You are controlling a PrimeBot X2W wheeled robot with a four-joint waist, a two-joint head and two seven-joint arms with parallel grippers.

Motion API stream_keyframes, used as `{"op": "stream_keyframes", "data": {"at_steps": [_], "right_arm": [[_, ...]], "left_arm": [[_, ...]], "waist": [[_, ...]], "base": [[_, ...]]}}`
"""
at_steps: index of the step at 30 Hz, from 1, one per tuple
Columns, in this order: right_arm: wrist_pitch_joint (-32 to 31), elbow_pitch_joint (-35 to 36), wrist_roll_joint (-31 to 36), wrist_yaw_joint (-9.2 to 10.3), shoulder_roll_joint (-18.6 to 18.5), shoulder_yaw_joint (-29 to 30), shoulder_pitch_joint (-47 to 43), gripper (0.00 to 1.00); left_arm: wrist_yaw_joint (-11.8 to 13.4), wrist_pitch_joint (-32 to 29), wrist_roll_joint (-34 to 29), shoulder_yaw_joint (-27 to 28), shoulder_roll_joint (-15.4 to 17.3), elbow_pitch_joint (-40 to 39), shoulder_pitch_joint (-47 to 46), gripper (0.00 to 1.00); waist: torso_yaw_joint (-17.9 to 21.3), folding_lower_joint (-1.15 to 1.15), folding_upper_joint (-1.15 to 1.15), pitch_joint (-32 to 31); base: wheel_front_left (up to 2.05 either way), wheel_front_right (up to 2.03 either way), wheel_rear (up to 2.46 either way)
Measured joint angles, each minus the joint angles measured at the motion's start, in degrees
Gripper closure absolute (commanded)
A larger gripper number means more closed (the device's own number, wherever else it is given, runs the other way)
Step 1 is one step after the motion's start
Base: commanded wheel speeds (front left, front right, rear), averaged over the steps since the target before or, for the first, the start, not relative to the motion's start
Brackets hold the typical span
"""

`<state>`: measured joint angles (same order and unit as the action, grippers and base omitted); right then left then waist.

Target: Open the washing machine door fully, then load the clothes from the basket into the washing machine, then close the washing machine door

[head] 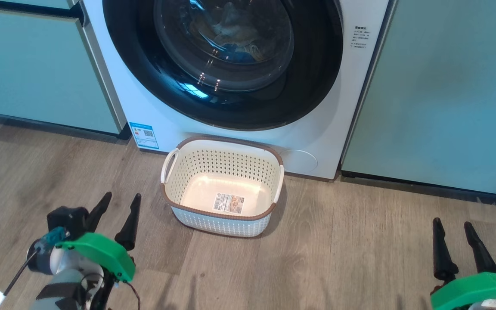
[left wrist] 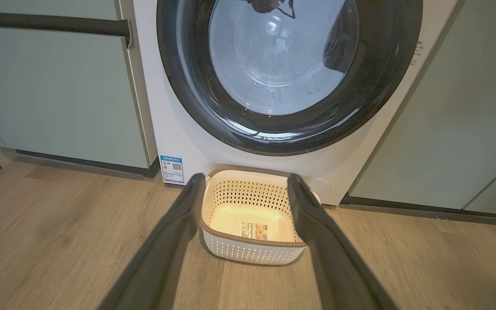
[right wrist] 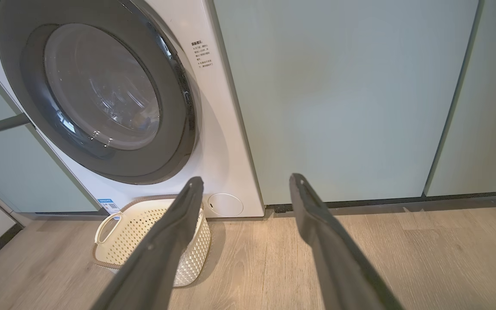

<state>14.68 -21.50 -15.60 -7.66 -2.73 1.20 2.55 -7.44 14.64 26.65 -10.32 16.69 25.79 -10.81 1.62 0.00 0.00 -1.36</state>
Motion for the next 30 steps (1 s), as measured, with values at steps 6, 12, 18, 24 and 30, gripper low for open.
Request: {"op": "stream_keyframes", "data": {"at_steps": [6,12,18,24,30], "right_arm": [[-0.09,-3.52,-0.04,-0.01,0.30,-0.08,-1.38,1.00],[-0.74,-6.02,-1.96,-0.01,0.89,-0.04,-4.58,1.00],[-1.68,-5.56,-5.61,-0.01,0.89,0.10,-4.38,1.00],[-2.65,-4.91,-9.26,-0.01,0.89,0.38,-4.37,1.00],[-3.71,-4.32,-12.87,-0.01,0.89,0.65,-4.35,1.00]], "left_arm": [[0.02,-0.01,0.13,-1.35,-1.90,2.86,2.74,1.00],[0.02,-0.60,1.82,-1.98,-3.79,4.89,7.33,1.00],[0.02,-1.63,4.91,-1.01,-4.12,4.20,6.60,1.00],[0.02,-2.63,8.05,-0.57,-4.67,3.53,6.60,1.00],[0.02,-3.81,11.13,0.60,-5.11,2.72,6.60,1.00]], "waist": [[0.00,0.00,0.00,-0.01],[-0.05,0.00,0.00,0.03],[-0.13,0.00,0.00,0.11],[-0.21,0.00,0.00,0.19],[-0.29,0.00,0.00,0.26]], "base": [[0.00,0.00,0.00],[0.00,0.00,0.00],[0.00,0.00,0.00],[0.00,0.00,0.00],[0.00,0.00,0.00]]}}
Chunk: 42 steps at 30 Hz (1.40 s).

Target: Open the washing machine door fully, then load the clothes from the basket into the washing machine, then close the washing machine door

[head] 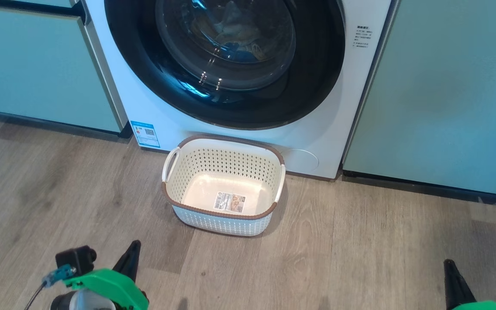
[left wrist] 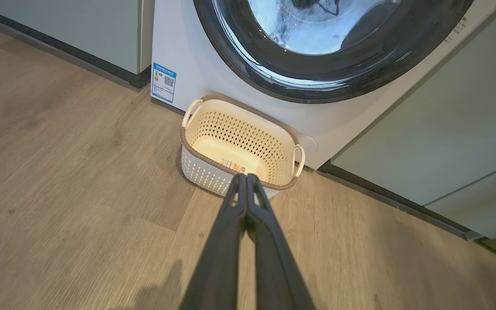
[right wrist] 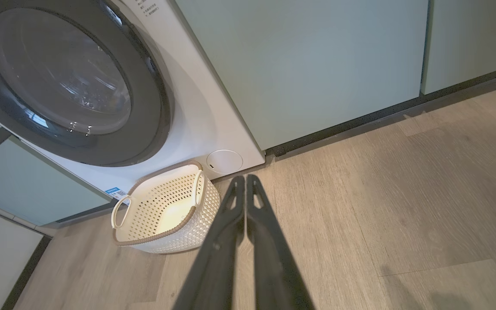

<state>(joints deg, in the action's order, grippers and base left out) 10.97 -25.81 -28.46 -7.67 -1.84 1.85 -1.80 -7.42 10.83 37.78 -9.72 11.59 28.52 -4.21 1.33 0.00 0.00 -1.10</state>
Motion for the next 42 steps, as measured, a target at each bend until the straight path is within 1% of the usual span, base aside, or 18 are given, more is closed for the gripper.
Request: {"op": "stream_keyframes", "data": {"at_steps": [42], "right_arm": [[-7.04,3.91,-25.64,0.00,0.00,2.16,1.44,1.00]], "left_arm": [[0.01,-6.88,21.80,5.78,-3.55,-4.99,0.04,1.00]], "waist": [[-0.54,0.00,0.00,0.52]], "base": [[0.00,0.00,0.00]]}}
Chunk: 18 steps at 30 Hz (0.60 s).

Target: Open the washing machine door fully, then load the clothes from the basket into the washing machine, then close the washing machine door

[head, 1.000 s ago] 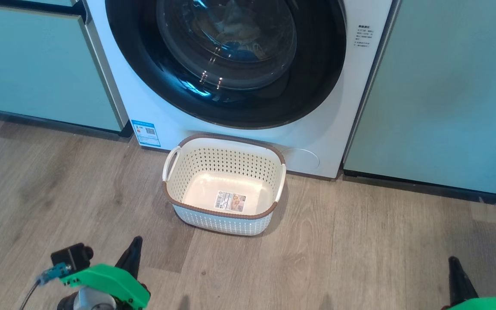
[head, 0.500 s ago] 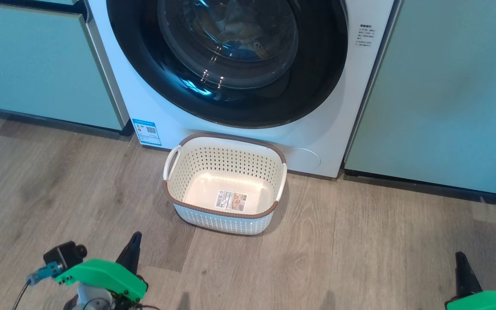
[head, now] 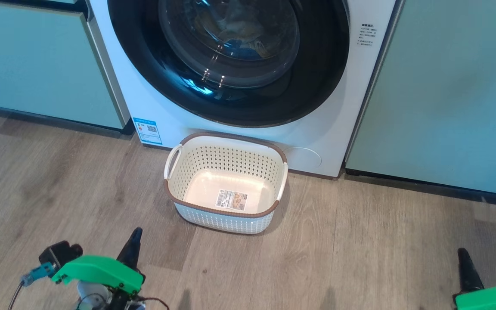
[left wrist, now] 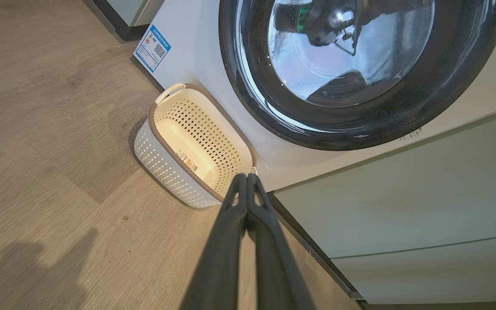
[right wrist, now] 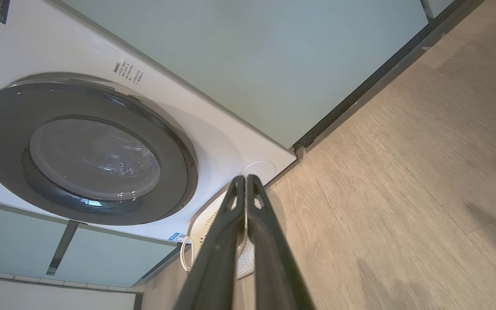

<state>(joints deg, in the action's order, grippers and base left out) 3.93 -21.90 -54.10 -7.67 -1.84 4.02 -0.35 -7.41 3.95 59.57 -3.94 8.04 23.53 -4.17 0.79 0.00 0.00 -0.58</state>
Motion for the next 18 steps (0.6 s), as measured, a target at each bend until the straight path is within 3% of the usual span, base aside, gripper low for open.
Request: {"op": "stream_keyframes", "data": {"at_steps": [18], "right_arm": [[-2.71,1.46,-10.39,0.01,0.00,1.10,1.07,1.00]], "left_arm": [[0.00,-2.87,8.99,2.09,-1.63,-2.10,0.02,1.00]], "waist": [[-0.22,0.00,0.00,0.21]], "base": [[0.00,0.00,0.00]]}}
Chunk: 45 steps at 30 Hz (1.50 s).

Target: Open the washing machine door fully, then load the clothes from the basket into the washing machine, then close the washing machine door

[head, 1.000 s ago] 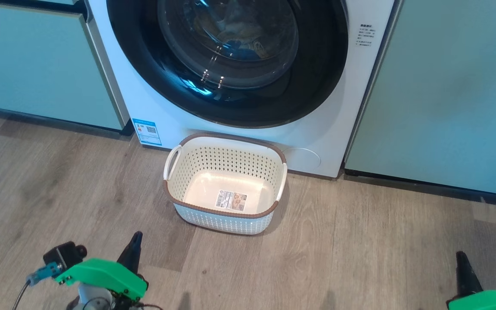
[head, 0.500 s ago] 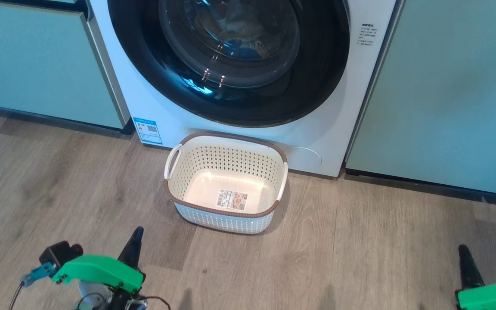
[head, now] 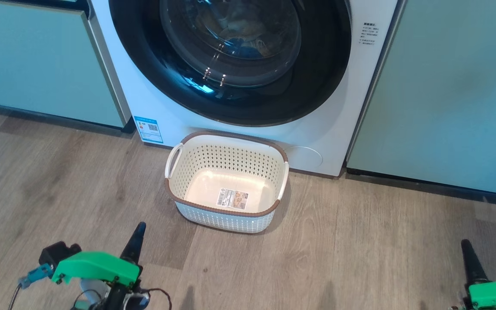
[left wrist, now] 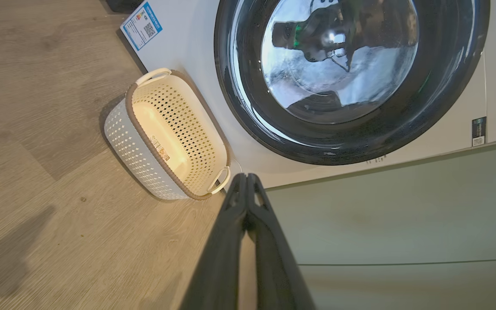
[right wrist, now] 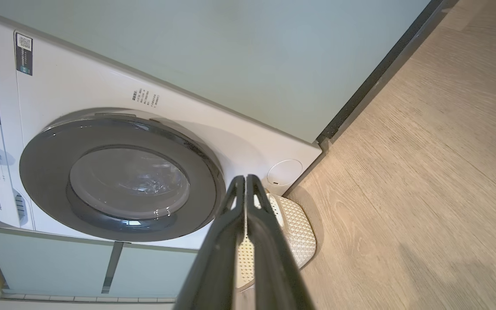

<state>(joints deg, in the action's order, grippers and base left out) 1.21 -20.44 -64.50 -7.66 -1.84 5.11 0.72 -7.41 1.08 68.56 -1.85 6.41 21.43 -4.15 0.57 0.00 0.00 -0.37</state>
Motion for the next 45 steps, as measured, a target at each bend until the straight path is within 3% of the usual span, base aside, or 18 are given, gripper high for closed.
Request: {"op": "stream_keyframes", "data": {"at_steps": [45], "right_arm": [[-7.37,4.10,-27.09,0.01,-0.01,2.29,2.24,1.00]], "left_arm": [[0.00,-7.21,23.05,6.00,-3.82,-5.28,0.02,1.00]], "waist": [[-0.57,0.00,0.00,0.55]], "base": [[0.00,0.00,0.00]]}}
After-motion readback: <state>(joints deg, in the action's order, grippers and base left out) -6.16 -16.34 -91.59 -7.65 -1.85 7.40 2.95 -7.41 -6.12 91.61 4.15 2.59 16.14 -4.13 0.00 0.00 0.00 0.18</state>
